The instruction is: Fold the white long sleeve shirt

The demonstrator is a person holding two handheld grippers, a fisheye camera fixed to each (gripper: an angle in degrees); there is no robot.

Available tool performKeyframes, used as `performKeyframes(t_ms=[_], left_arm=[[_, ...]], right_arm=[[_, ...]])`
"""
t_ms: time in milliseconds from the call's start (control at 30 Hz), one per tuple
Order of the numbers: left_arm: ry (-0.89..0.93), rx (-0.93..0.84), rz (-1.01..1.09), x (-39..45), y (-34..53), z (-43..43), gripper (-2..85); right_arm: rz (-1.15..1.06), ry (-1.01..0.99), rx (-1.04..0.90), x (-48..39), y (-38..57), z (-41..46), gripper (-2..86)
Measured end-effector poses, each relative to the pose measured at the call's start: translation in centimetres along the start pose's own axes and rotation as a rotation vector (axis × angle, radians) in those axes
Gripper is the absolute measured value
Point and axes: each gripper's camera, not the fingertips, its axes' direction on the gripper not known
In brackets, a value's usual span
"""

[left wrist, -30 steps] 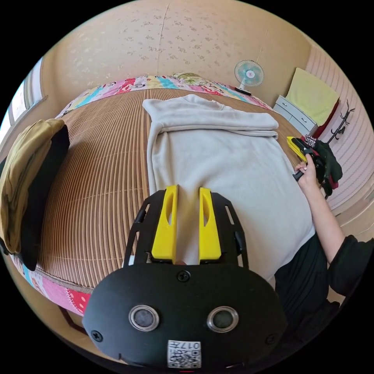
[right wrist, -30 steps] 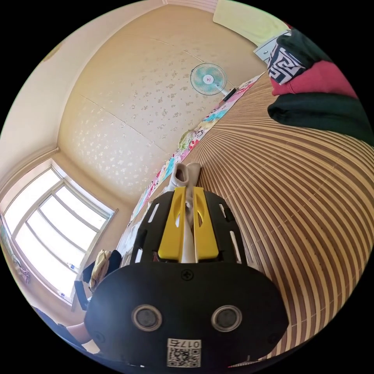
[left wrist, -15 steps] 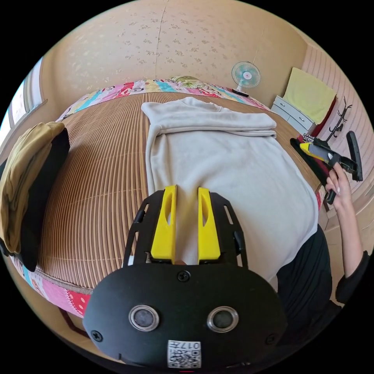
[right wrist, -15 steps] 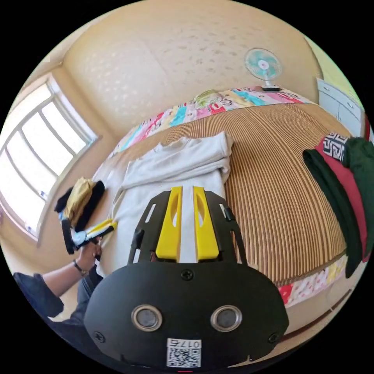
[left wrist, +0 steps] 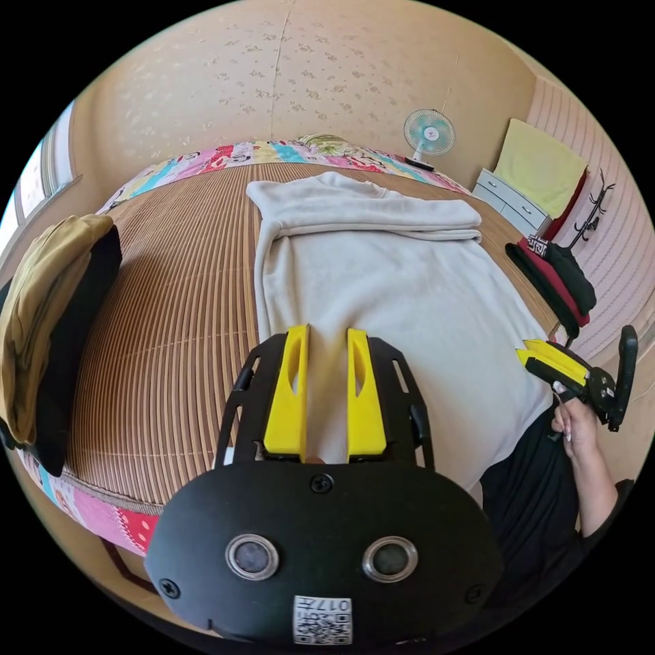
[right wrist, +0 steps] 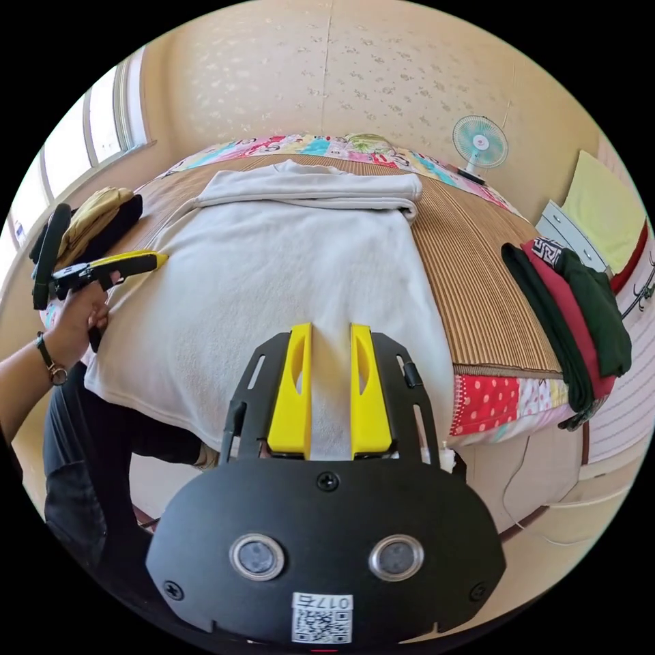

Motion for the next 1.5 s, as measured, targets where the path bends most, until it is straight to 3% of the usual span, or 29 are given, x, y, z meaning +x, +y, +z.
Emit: performKeyframes(t_ms=[100, 233, 300, 433, 700, 867, 1067, 1167, 1300, 1500], left_arm=[[0.138, -0.024, -0.085, -2.7, 0.1, -2.3, 8.2], [0.261, 0.178, -0.179, -6.5, 6.7, -9.6, 9.4], [0.284, 0.160, -0.238, -7.8, 9.8, -11.4, 10.2], [0.393, -0.007, -0.279, -9.2, 14.0, -11.7, 11.6], [0.428, -0.273, -0.284, -10.7, 12.2, -7.5, 7.8], [0.534, -0.220, -0.238, -12.0, 11.6, -9.5, 5.4], [0.749, -0.097, -0.305, -15.2, 11.3, -12.6, 5.3], [0.734, -0.117, -0.291, -15.3, 10.4, -13.0, 5.2], [0.700, -0.144, -0.252, -14.9, 9.5, -13.1, 5.2], [0.720, -0.078, -0.351, -16.8, 10.3, -13.8, 5.2]], right_arm=[[-0.022, 0.004, -0.047, -0.8, -0.6, 0.8, 8.9], [-0.060, 0.012, -0.061, -1.8, -0.7, 1.4, 8.9], [-0.058, -0.002, -0.058, -1.8, -0.7, 1.5, 8.9], [-0.028, -0.033, -0.039, -1.6, -0.7, 1.4, 8.8], [-0.040, -0.020, -0.037, -1.7, -1.7, 0.1, 8.8], [-0.030, -0.099, -0.068, 1.3, -2.2, -4.0, 8.3], [0.005, 0.059, -0.013, 8.4, 2.6, -12.1, 9.3], [0.094, -0.116, -0.087, 14.4, 4.7, -12.9, 10.6], [0.229, -0.528, -0.088, 21.5, 6.3, -13.1, 12.4], [0.195, -0.534, -0.165, 25.4, 4.3, -13.3, 12.3]])
